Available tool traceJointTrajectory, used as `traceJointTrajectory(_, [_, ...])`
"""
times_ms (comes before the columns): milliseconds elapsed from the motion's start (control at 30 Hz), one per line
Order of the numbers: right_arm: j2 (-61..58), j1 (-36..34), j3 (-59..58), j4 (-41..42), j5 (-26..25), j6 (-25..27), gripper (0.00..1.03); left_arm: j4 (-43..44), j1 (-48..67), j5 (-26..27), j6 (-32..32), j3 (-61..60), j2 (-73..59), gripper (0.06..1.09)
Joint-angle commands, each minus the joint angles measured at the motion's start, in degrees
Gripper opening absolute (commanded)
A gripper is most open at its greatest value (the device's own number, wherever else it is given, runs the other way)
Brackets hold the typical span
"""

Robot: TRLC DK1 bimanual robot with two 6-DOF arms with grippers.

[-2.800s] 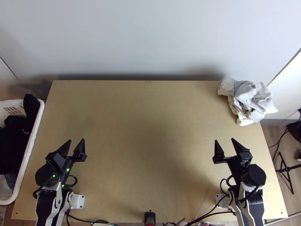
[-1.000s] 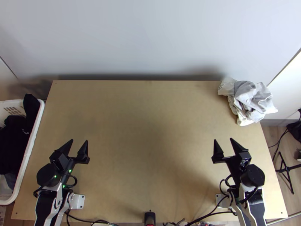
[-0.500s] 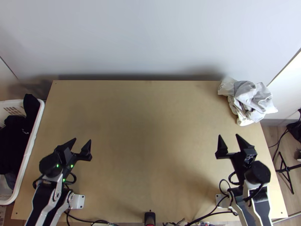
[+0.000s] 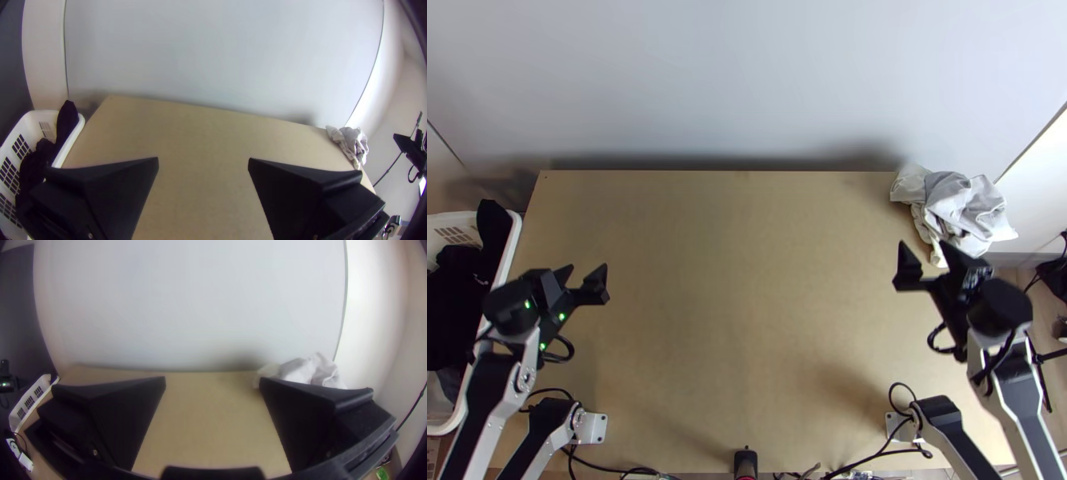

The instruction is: Fold the t-shirt

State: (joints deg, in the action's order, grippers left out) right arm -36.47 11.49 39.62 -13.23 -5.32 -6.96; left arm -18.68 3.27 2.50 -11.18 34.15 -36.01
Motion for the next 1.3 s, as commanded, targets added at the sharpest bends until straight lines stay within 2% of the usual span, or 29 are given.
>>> traceJointTrajectory(0, [-12.49,0.73,13.91,-1.62,-0.92,0.19,0.98,-7.25,-2.04,0.13,-2.79,12.17,-7.67,1.04])
traceJointTrajectory(267, [-28.04,2.58,31.84,-3.29,-1.27,2.04,0.98,-14.55,-1.16,-0.22,-7.89,27.28,-19.54,1.03])
traceJointTrajectory(600, [-40.52,4.95,46.25,-3.29,-3.91,2.04,0.98,-14.63,-4.41,-1.27,-4.99,50.14,-39.23,1.03])
traceJointTrajectory(900, [-47.47,7.41,47.92,-3.29,-4.96,1.78,0.98,-15.34,-4.5,-1.54,-4.9,58.92,-55.05,1.03])
traceJointTrajectory(1033, [-48.43,7.76,47.75,-3.29,-5.49,1.78,0.98,-16.48,-4.59,-3.56,-4.2,61.47,-57.95,1.03])
traceJointTrajectory(1267, [-46.24,9.17,43.0,-3.55,-5.84,2.04,0.98,-16.74,-10.3,-3.56,-1.56,61.83,-61.02,1.03])
